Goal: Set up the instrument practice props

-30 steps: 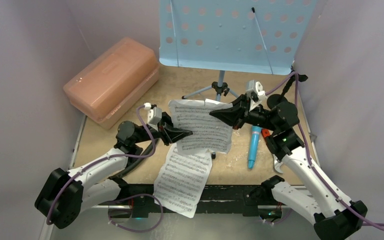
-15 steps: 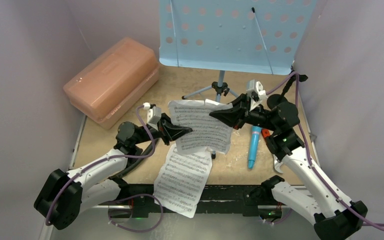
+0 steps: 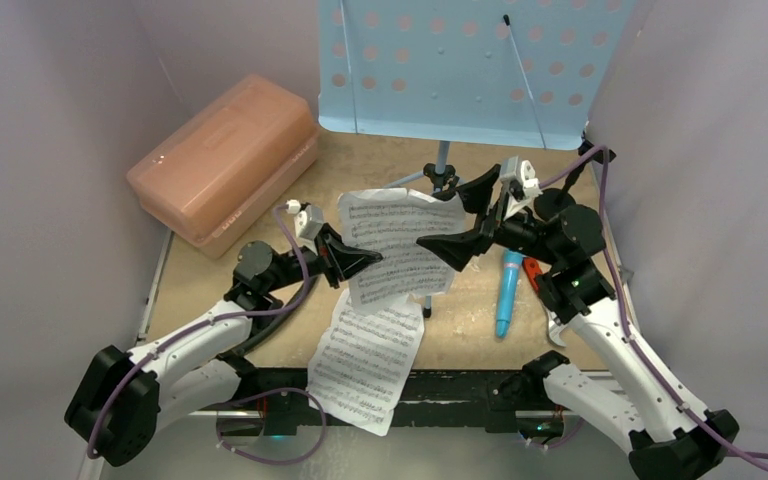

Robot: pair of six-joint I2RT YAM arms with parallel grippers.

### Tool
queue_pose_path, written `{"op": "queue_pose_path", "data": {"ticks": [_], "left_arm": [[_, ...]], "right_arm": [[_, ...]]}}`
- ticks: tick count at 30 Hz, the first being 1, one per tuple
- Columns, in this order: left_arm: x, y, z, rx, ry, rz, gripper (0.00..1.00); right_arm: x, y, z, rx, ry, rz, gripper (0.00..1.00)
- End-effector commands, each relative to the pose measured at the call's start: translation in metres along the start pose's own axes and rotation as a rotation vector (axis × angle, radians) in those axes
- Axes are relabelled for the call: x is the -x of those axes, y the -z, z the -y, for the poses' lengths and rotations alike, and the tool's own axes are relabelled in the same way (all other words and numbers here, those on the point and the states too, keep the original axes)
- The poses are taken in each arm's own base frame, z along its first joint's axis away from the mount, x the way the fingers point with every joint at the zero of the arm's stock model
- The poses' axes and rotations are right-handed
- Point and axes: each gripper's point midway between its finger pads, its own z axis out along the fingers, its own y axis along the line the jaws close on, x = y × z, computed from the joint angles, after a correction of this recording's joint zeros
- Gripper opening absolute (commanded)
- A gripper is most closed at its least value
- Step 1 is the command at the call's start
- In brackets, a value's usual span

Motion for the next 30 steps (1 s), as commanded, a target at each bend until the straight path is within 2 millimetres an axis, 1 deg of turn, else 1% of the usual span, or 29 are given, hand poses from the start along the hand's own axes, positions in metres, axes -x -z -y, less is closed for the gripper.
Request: {"op": "queue_pose_path", "data": {"ticks": [1,3,5,7,12,15,18,20,23,24,30], "left_arm": [[0.014,0.003,0.006,0.008,-0.038,0.033,0.00],[0.018,0.005,0.007,0.015,-0.062,0.037,0.00],[0.019,0.007,0.009,0.019,-0.085,0.022,0.00],[0.021,0.008,0.010,0.024,-0.114,-0.003,0.00],[0.033,0.010,0.016,0.031,-0.175,-0.051,0.00],[0.042,0.009,0.018,0.034,-0.209,-0.070,0.00],[0.056,0.006,0.021,0.034,-0.237,-0.066,0.00],[0.068,0.002,0.022,0.044,-0.254,-0.052,0.00],[0.093,-0.005,0.027,0.041,-0.276,-0.014,0.00],[0.101,-0.007,0.029,0.038,-0.284,-0.001,0.00],[0.156,-0.020,0.040,0.046,-0.311,0.105,0.00]], "right_arm": [[0.040,-0.002,-0.009,-0.012,0.009,0.042,0.98],[0.044,-0.004,-0.014,0.024,0.024,0.023,0.98],[0.050,-0.004,-0.016,0.024,0.036,0.029,0.98],[0.058,-0.003,-0.017,0.020,0.057,0.050,0.98],[0.081,-0.001,-0.022,-0.001,0.050,0.130,0.98],[0.094,-0.002,-0.017,-0.040,0.034,0.161,0.98],[0.106,-0.005,-0.013,-0.068,0.025,0.169,0.98],[0.112,-0.006,-0.009,-0.091,0.018,0.176,0.98],[0.128,-0.009,0.000,-0.154,-0.020,0.193,0.98],[0.130,-0.010,0.005,-0.177,-0.036,0.185,0.98],[0.158,-0.017,0.010,-0.221,-0.056,0.179,0.98]]}}
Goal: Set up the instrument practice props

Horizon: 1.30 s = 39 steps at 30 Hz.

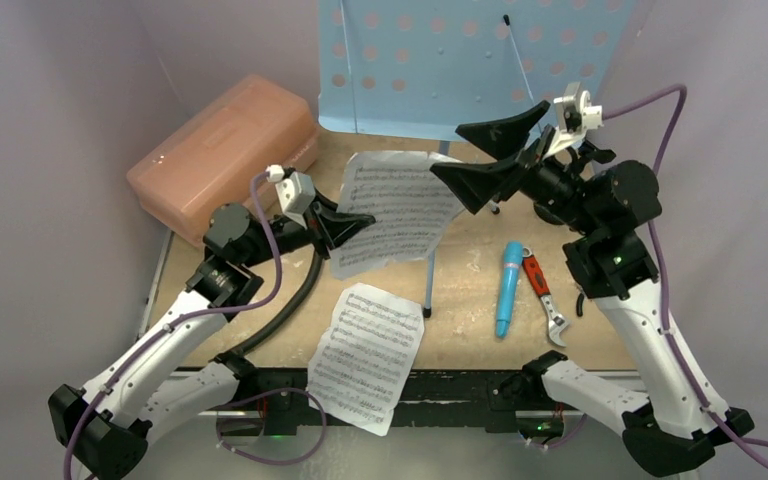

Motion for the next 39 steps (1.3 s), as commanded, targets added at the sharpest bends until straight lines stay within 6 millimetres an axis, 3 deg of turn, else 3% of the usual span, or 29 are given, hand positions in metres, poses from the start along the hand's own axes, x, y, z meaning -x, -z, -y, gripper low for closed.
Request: {"op": "queue_pose_path", "data": {"ticks": [1,8,17,22,28,39], "left_arm": [[0.059,-0.008,0.003,0.007,-0.061,0.119,0.00],[0.108,-0.014,0.009,-0.003,-0.110,0.199,0.00],[0.142,-0.011,-0.004,0.112,0.008,0.284,0.00],[0.154,-0.016,0.000,0.091,0.031,0.295,0.00],[0.160,-0.017,-0.030,0.268,0.216,0.297,0.00],[0.190,-0.027,-0.018,0.170,0.200,0.375,0.00]], "right_arm": [[0.026,-0.006,0.000,-0.051,-0.026,0.010,0.98],[0.052,-0.015,-0.003,-0.074,-0.028,-0.015,0.98],[0.086,-0.011,0.010,-0.197,0.077,0.023,0.98],[0.088,-0.005,0.021,-0.274,0.135,-0.023,0.98],[0.097,0.011,0.038,-0.403,0.210,-0.027,0.96],[0.084,0.029,0.065,-0.553,0.249,-0.098,0.90]]}}
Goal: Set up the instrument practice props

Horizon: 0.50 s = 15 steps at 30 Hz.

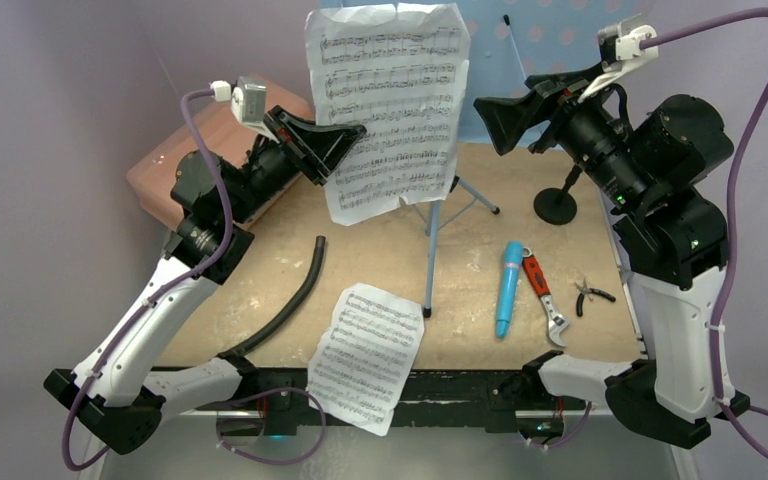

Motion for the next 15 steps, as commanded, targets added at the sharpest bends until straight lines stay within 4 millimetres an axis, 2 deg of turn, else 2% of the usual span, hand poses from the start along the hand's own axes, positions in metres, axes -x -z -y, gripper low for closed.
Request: {"op": "queue_pose_path", "data": {"ticks": [1,7,15], "left_arm": [[0.037,-0.007,0.025,-0.082,-0.006,0.093,0.00],[0.039,-0.025,0.032,-0.140,0.054,0.096,0.00],[0.062,-0.037,0.035,-0.139,0.043,0.149,0.00]], "right_arm": [[0.005,0.008,0.014,-0.081,0.032,-0.005,0.88],[0.016,0.020,0.025,-0.160,0.025,0.032,0.82],[0.016,0.019,0.042,-0.244,0.063,0.018,0.74]]}}
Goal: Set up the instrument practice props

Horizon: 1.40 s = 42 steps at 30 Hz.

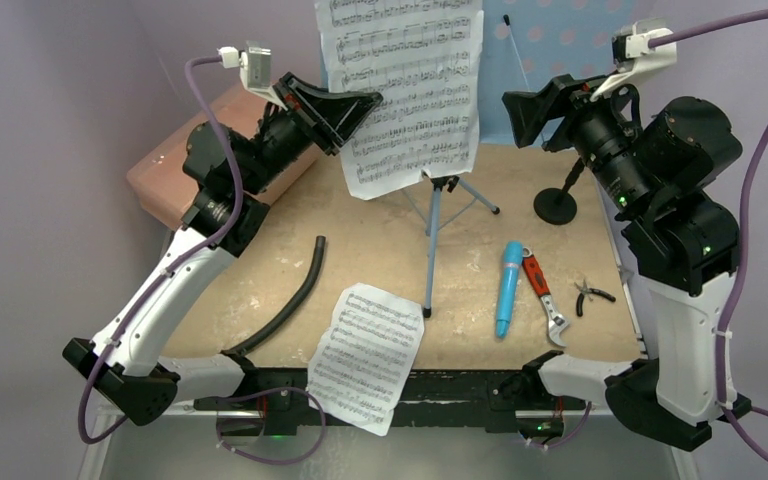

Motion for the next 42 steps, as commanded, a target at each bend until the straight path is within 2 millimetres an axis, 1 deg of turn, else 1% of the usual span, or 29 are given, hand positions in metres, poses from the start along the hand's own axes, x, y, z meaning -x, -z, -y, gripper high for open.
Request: {"op": "queue_pose_path", "data": {"ticks": [1,4,6,9,12,15,20,27,29,35,42], "left_arm": [[0.041,-0.005,0.026,-0.053,-0.026,0.098,0.00],[0.047,-0.009,0.026,-0.046,-0.039,0.110,0.00],[0.048,-0.012,0.025,-0.045,-0.050,0.108,0.00],[0.049,-0.016,0.026,-0.059,-0.066,0.106,0.00],[0.053,-0.021,0.027,-0.067,-0.086,0.105,0.00],[0.058,-0.025,0.028,-0.068,-0.112,0.115,0.00],[0.066,-0.028,0.028,-0.063,-0.148,0.138,0.00],[0.067,-0.036,0.023,-0.053,-0.160,0.141,0.00],[0.069,-0.037,0.020,-0.040,-0.163,0.148,0.00],[0.072,-0.043,0.016,-0.026,-0.183,0.159,0.00],[0.073,-0.048,0.015,-0.034,-0.192,0.161,0.00]], "right_arm": [[0.017,0.005,0.016,-0.086,0.041,0.042,0.73],[0.022,0.002,0.024,-0.131,0.055,0.050,0.67],[0.026,0.000,0.025,-0.140,0.061,0.064,0.66],[0.032,-0.003,0.025,-0.139,0.069,0.081,0.64],[0.033,-0.006,0.024,-0.135,0.074,0.083,0.59],[0.033,-0.010,0.023,-0.132,0.075,0.083,0.56],[0.032,-0.013,0.026,-0.146,0.080,0.080,0.53],[0.023,-0.022,0.027,-0.152,0.086,0.057,0.52],[0.020,-0.023,0.028,-0.156,0.087,0.053,0.49],[0.020,-0.027,0.028,-0.155,0.086,0.055,0.45],[0.013,-0.036,0.024,-0.136,0.081,0.042,0.45]]}}
